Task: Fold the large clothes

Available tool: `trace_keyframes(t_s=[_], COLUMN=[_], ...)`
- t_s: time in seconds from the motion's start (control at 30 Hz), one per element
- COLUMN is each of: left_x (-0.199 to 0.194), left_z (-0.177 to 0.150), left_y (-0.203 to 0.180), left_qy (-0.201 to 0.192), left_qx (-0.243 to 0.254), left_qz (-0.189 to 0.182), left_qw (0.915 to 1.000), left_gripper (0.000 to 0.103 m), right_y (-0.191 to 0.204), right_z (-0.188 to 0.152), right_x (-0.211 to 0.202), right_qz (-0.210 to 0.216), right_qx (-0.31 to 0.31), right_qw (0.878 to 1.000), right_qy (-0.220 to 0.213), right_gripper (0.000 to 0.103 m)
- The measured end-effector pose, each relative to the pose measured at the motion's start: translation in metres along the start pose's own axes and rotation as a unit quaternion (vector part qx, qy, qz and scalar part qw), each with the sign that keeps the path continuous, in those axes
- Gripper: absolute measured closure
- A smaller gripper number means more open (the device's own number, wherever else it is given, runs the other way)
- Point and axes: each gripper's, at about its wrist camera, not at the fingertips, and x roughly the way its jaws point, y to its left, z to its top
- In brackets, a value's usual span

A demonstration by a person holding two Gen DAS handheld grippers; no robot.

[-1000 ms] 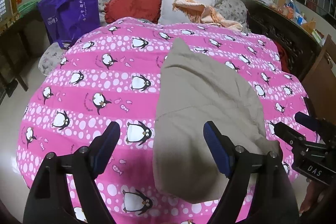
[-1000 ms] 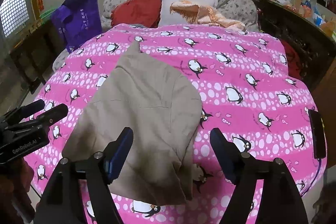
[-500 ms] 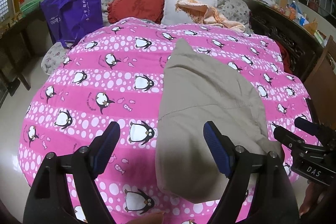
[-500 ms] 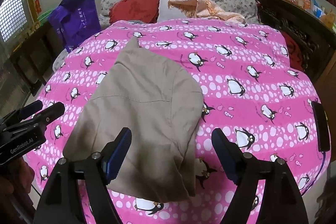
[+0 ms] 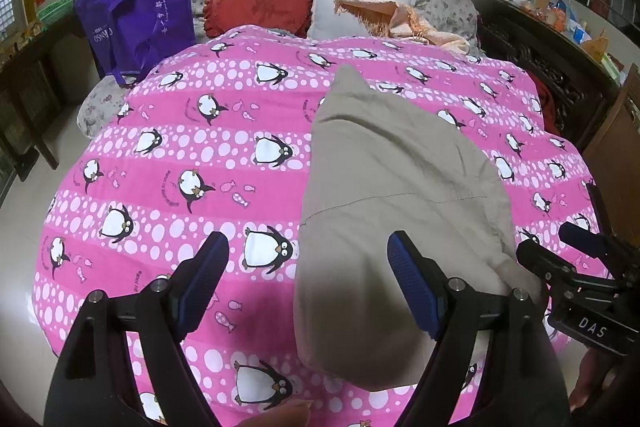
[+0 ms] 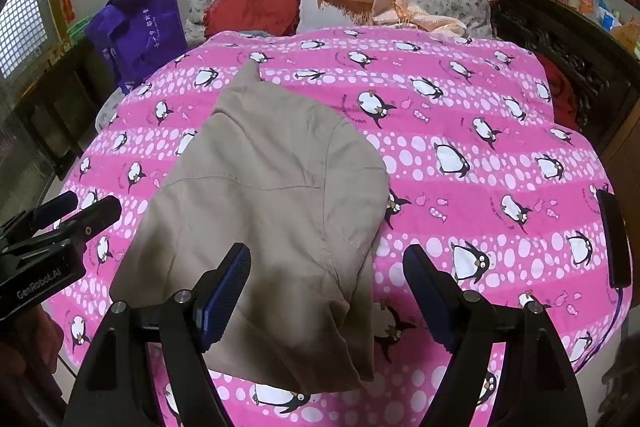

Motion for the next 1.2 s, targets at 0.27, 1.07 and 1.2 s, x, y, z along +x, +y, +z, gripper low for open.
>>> trace_keyframes(t_s=[0.27,1.07,1.2], left_x=[0.003,0.014,0.016], left_z=[0.000,0.002,0.004], left_y=[0.001,-0.001,0.000], left_qy=[0.003,0.006,0.000], left_qx=[0.001,0.009,0.011], left_qz=[0.001,0.006,0.006], left_qw=[1.0000,0.9999,0.9999], left_gripper=[0.021,0.021,0.021], right_y=[0.002,0.001,-0.002], right_z=[0.001,0.004,0.004], right_x=[0.005,0.019,0.023], right_qz=[0.000,0.007,0.008], right_qx=[-0.003,-0.001,0.000], right_qw=[1.000,1.000,1.000], right_qy=[0.005,0.023,0.028], right_gripper=[0.023,0.023,0.023])
